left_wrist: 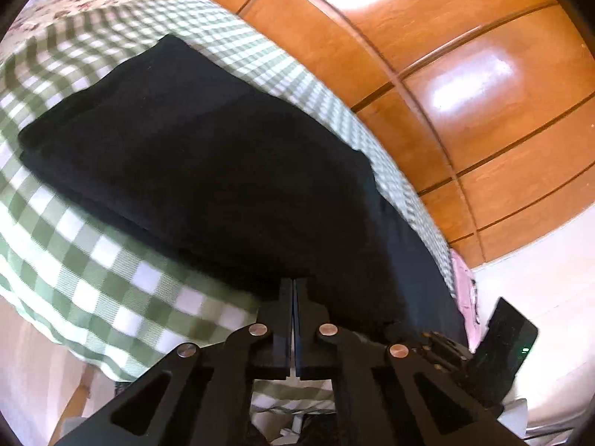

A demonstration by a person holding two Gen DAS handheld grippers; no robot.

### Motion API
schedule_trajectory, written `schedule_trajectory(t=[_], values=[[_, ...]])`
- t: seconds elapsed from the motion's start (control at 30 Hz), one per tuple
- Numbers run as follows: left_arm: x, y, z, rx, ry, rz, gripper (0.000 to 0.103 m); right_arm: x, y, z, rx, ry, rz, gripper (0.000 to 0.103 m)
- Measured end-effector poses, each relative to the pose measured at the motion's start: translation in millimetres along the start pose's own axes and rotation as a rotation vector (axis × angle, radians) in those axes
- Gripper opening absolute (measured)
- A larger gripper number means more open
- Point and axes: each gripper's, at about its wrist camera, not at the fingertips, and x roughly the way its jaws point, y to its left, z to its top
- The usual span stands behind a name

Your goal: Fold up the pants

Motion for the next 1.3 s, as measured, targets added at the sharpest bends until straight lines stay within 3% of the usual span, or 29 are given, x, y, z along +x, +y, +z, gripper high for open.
schedule_trajectory(t=[0.13,0.3,0.43,0.5,0.6,0.67,0.7,0.77,0.8,0.83,0.93,1.07,1.1,1.13,1.17,1.23,1.3], values=[[9.9,21.0,-6.0,-0.042,0.04,0.053,0.0,6.1,-2.9,-4.4,-0.001,0.018,0.008,0.007],[-8.0,11.9,-6.6,0.012,0.029,-0.017,0.0,7.7,-1.5,-4.6,-0.047,0.029,-0.004,0.007],[-24.4,-15.2,3.7,0.117,-0.044,-0.024,0.014,2.4,0.2,-3.8,-0.065,0.033,0.016,0.006],[-15.4,-24.7,11.7,0.139,-0.02,0.005,0.02,-0.1,-3.9,-5.1,-0.047,0.039,0.029,0.004],[3.6,-14.2,16.9,0.045,0.036,0.018,0.024,-3.6,-16.5,-5.0,0.047,0.042,0.068,0.005],[8.7,-0.6,15.3,-0.04,0.025,0.038,0.025,-12.8,-15.4,-1.5,0.069,0.007,0.086,0.005],[9.4,5.7,14.5,-0.079,0.018,0.034,0.025,-16.0,-11.4,1.0,0.056,-0.006,0.086,0.008],[8.7,15.2,11.0,-0.12,0.001,0.018,0.025,-15.8,1.4,7.5,0.005,-0.012,0.075,0.026],[5.9,17.2,11.2,-0.123,-0.016,0.021,0.025,-12.7,8.7,10.5,-0.022,-0.011,0.082,0.043],[2.1,18.2,10.8,-0.118,-0.027,0.025,0.025,-9.0,15.1,13.1,-0.043,-0.011,0.094,0.051],[-7.7,21.8,14.6,-0.114,-0.059,0.027,0.024,9.5,40.2,20.9,-0.135,0.014,0.074,0.051],[-8.2,27.2,18.7,-0.116,-0.07,0.032,0.022,34.5,59.9,26.0,-0.238,0.043,0.007,0.048],[-8.4,27.3,18.2,-0.114,-0.071,0.032,0.022,41.1,62.4,26.8,-0.259,0.052,-0.012,0.041],[-9.5,27.1,18.1,-0.109,-0.075,0.032,0.022,46.4,63.0,27.7,-0.282,0.062,-0.028,0.023],[-10.6,25.2,17.6,-0.099,-0.08,0.036,0.022,50.8,63.9,27.9,-0.305,0.068,-0.041,0.015],[-17.1,20.5,17.2,-0.058,-0.099,0.05,0.022,49.3,64.1,29.8,-0.304,0.063,-0.027,0.007],[-32.2,16.3,15.9,-0.009,-0.136,0.051,0.022,41.2,62.5,33.0,-0.282,0.051,-0.002,0.006]])
